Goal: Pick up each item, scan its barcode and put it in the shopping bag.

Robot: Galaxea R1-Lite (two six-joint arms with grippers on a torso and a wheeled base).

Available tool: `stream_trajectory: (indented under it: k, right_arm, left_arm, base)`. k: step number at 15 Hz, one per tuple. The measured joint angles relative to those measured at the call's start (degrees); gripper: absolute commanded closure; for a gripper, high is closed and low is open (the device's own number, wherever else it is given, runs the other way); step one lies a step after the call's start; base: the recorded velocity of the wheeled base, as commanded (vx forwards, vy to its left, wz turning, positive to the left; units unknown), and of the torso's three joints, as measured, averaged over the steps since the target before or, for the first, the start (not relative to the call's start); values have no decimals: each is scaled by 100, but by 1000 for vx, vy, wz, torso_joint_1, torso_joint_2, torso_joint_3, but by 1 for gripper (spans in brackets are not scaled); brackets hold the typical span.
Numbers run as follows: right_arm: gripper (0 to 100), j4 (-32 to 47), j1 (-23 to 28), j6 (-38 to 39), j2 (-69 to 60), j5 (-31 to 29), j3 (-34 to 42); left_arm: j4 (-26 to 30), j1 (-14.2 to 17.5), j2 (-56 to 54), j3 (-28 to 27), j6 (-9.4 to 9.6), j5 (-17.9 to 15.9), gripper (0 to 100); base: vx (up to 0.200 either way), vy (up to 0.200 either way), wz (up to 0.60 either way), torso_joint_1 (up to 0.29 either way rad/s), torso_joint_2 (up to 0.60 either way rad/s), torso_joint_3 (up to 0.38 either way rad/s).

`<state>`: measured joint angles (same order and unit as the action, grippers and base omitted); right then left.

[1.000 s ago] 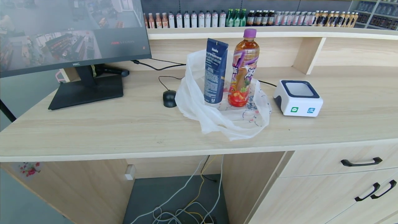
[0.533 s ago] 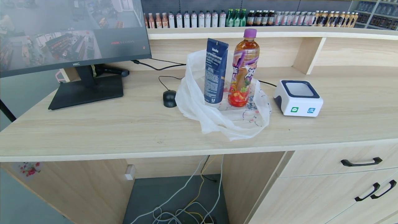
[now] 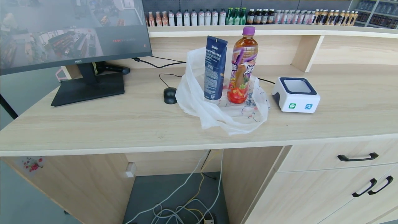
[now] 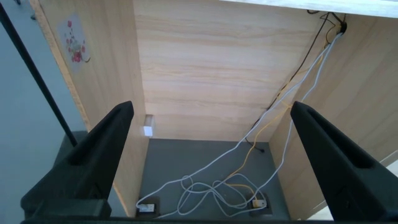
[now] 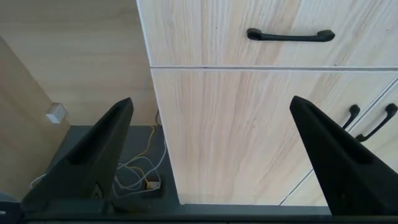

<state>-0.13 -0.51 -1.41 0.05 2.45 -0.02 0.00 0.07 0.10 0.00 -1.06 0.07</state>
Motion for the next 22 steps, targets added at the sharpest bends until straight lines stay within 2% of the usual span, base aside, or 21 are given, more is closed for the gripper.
stream_trajectory:
  k: [3, 22]
  right_arm:
    - [0, -2, 0, -2, -5, 0, 0]
    - [0, 6, 0, -94, -5, 9, 2]
  left_arm:
    - [0, 0, 0, 0, -9, 0, 0]
    - [-7, 0, 0, 0, -41, 0, 0]
  base:
    - [0, 0, 0, 0, 0, 0]
    - [0, -200, 0, 4, 3, 1]
